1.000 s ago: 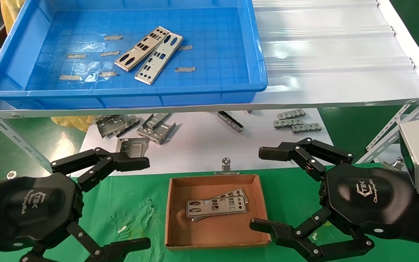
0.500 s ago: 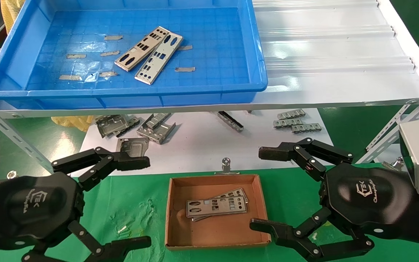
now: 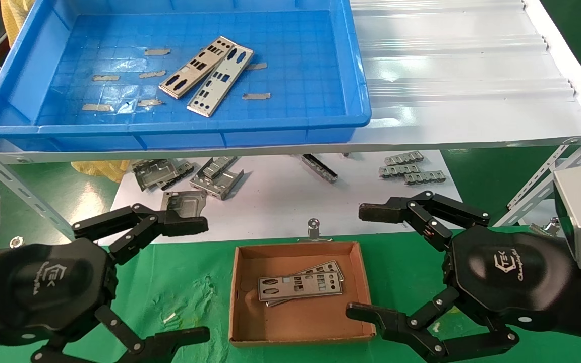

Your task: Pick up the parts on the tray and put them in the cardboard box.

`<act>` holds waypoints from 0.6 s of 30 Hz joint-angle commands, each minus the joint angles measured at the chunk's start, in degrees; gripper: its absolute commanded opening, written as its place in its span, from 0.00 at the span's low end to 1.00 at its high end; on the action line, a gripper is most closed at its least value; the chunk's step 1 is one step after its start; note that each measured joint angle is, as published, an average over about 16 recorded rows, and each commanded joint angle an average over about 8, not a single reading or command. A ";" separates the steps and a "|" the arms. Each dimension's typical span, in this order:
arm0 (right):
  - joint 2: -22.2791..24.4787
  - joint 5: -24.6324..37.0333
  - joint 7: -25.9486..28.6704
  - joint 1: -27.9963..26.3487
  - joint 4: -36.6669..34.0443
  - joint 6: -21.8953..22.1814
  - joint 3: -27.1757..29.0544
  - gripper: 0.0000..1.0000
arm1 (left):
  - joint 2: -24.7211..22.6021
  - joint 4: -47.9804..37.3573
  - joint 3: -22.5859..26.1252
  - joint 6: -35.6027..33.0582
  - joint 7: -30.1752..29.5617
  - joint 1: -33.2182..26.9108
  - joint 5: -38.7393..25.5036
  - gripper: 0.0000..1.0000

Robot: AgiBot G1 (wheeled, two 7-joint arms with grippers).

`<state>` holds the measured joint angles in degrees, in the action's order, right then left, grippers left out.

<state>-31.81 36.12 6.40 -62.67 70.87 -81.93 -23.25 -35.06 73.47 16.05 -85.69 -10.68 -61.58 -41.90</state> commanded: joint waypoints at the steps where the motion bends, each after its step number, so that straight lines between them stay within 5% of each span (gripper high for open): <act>1: 0.00 0.00 0.00 0.00 0.00 0.00 0.00 1.00 | -0.01 -0.01 0.01 0.00 0.01 -0.01 -0.01 1.00; 18: 0.00 0.00 0.00 0.00 0.00 0.00 0.00 1.00 | -0.05 -0.07 0.04 0.00 0.03 -0.05 -0.02 1.00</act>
<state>-31.81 36.12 6.40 -62.67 70.87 -81.93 -23.25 -35.10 73.41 16.08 -85.69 -10.65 -61.62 -41.92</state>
